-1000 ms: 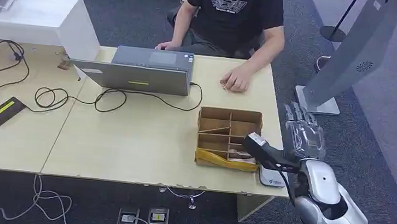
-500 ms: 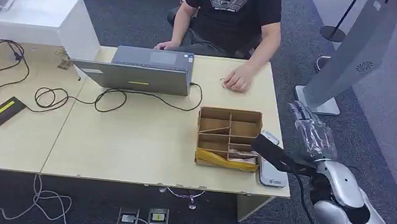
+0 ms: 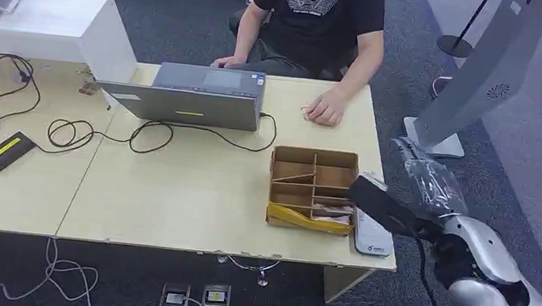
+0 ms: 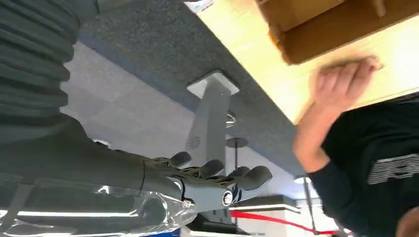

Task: Pass the card to the sensor for recognition and then transmit it.

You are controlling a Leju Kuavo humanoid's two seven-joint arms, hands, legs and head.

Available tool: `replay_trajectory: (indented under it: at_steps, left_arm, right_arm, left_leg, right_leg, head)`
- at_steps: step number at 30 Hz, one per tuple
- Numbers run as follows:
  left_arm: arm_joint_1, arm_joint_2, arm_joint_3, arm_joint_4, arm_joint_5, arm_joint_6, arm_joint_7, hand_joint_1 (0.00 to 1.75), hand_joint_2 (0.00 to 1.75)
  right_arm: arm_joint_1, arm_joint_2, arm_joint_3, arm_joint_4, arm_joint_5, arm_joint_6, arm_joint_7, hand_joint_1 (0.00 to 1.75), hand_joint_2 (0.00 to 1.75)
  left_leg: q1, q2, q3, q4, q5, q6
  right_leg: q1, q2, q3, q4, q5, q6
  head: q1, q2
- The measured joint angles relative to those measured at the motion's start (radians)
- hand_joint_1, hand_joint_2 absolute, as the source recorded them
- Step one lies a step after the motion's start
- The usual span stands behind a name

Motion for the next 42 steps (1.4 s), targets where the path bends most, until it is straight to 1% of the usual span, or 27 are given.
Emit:
replay_trajectory:
  at_steps: [2,5,7,10,13,15,18,21,24,31,42]
  left_arm:
    - [0.0,-0.005,0.007,0.0,0.009,0.01,0.0,0.0,0.0]
    - [0.0,-0.012,0.013,0.0,0.017,0.021,0.0,0.0,0.0]
    - [0.0,-0.014,0.013,0.0,0.019,0.025,-0.001,0.0,0.0]
    - [0.0,-0.016,0.017,0.0,0.022,0.032,-0.001,0.0,0.0]
    - [0.0,-0.019,0.021,-0.001,0.022,0.039,-0.002,0.0,0.0]
    - [0.0,-0.021,0.021,-0.001,0.022,0.041,-0.004,0.0,0.0]
    - [0.0,-0.022,0.022,-0.001,0.026,0.046,0.0,0.0,0.0]
    - [-0.001,-0.025,0.022,-0.001,0.027,0.064,0.058,0.0,0.0]
    - [-0.001,-0.027,0.023,-0.002,0.032,0.077,0.071,0.0,0.0]
    - [-0.001,-0.036,0.023,-0.002,0.04,0.093,0.074,0.0,0.0]
    - [-0.001,-0.045,0.023,-0.002,0.047,0.092,0.071,0.0,0.0]
  right_arm:
    - [-0.002,-0.003,0.031,-0.015,0.001,-0.024,-0.013,0.0,1.75]
    - [-0.001,-0.002,0.074,-0.016,0.007,-0.079,-0.032,0.0,1.75]
    - [0.005,-0.002,0.098,-0.014,0.017,-0.108,-0.033,0.0,1.75]
    - [0.029,0.0,0.132,-0.009,0.059,-0.146,-0.03,0.0,1.75]
    - [0.059,0.003,0.156,0.001,0.13,-0.207,-0.029,0.0,1.75]
    - [0.084,0.006,0.168,0.01,0.174,-0.236,-0.023,0.0,1.75]
    - [0.116,0.013,0.182,0.023,0.196,-0.239,-0.028,0.0,1.75]
    - [0.152,0.031,0.193,0.05,0.204,-0.242,-0.058,0.0,1.75]
    - [0.171,0.053,0.206,0.092,0.213,-0.259,-0.081,0.0,1.75]
    - [0.195,0.106,0.229,0.174,0.247,-0.306,-0.103,0.0,1.75]
    - [0.214,0.2,0.235,0.27,0.299,-0.305,-0.144,0.0,1.75]
  left_leg:
    - [0.0,0.0,0.0,0.0,0.0,0.0]
    - [0.0,0.0,0.0,0.0,0.0,0.0]
    - [0.0,0.0,0.0,0.0,0.0,0.0]
    - [0.0,0.0,0.0,0.0,0.0,0.0]
    - [0.0,0.0,0.0,0.0,0.0,0.0]
    - [0.0,0.0,0.0,0.0,0.0,0.0]
    - [0.0,0.0,0.0,0.0,0.0,0.0]
    - [0.0,0.0,0.0,0.0,0.0,0.0]
    - [0.0,0.0,0.0,0.0,0.0,0.0]
    - [0.0,0.0,0.0,0.0,0.0,0.0]
    - [0.0,0.0,0.0,0.0,0.0,0.0]
  right_leg:
    - [0.0,0.0,0.0,0.0,0.0,0.0]
    - [0.0,0.0,0.0,0.0,0.0,0.0]
    - [0.0,0.0,0.0,0.0,0.0,0.0]
    - [0.0,0.0,0.0,0.0,0.0,0.0]
    - [0.0,0.0,0.0,0.0,0.0,0.0]
    - [0.0,0.0,0.0,0.0,0.0,0.0]
    - [0.0,0.0,0.0,0.0,0.0,0.0]
    - [0.0,0.0,0.0,0.0,0.0,0.0]
    - [0.0,0.0,0.0,0.0,0.0,0.0]
    - [0.0,0.0,0.0,0.0,0.0,0.0]
    - [0.0,0.0,0.0,0.0,0.0,0.0]
  head:
    - [0.0,0.0]
    - [0.0,0.0]
    - [0.0,0.0]
    - [0.0,0.0]
    - [0.0,0.0]
    - [0.0,0.0]
    - [0.0,0.0]
    - [0.0,0.0]
    - [0.0,0.0]
    - [0.0,0.0]
    - [0.0,0.0]
